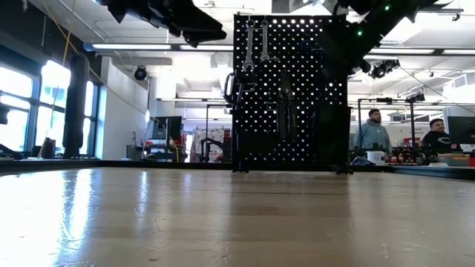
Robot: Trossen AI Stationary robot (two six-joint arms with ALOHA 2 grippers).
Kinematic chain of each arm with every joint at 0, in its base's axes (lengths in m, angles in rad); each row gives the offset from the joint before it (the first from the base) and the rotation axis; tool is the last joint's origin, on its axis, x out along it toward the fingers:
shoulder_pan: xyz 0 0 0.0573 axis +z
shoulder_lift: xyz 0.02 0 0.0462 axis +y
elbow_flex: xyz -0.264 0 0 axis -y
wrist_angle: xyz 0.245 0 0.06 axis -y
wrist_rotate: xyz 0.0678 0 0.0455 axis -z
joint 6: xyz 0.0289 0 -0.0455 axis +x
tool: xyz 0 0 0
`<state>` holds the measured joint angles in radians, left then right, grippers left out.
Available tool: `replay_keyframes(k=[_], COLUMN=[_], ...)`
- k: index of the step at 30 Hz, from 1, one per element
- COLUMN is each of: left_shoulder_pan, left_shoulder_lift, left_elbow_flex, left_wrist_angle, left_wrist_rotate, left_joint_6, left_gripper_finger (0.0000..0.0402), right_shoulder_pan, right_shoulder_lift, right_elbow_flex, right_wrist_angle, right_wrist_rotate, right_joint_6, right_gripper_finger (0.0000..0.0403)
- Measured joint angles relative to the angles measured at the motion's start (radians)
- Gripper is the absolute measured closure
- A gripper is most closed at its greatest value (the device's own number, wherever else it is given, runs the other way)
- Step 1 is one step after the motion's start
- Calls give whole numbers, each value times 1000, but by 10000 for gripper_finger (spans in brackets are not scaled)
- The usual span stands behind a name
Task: Hang tools onto peg board
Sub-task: Put the nut driver into the right bin on the pegboard
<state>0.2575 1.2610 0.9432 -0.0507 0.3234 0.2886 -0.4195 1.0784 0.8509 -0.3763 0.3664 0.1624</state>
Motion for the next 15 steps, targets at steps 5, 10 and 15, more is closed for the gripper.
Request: replay_keyframes(k=[5, 10, 15], left_shoulder_pan=[-12, -20, -43], left_shoulder_lift=[0, 0, 0], left_elbow_flex=[0, 0, 0], left_wrist_angle=[-25, -40, -43], left_wrist_rotate=[-12, -14, -14], left_joint_6=[-1, -19, -25], left_gripper_finger=[234, 234, 234], right_shoulder_pan=[0, 1, 36], right_shoulder_lift=[23, 13, -35], right_elbow_flex=[0, 0, 1], right_wrist_angle=[-4, -39, -86], right_wrist_rotate=[0, 0, 3], right_joint_6=[26, 60, 101], right_gripper_finger=[307, 276, 246])
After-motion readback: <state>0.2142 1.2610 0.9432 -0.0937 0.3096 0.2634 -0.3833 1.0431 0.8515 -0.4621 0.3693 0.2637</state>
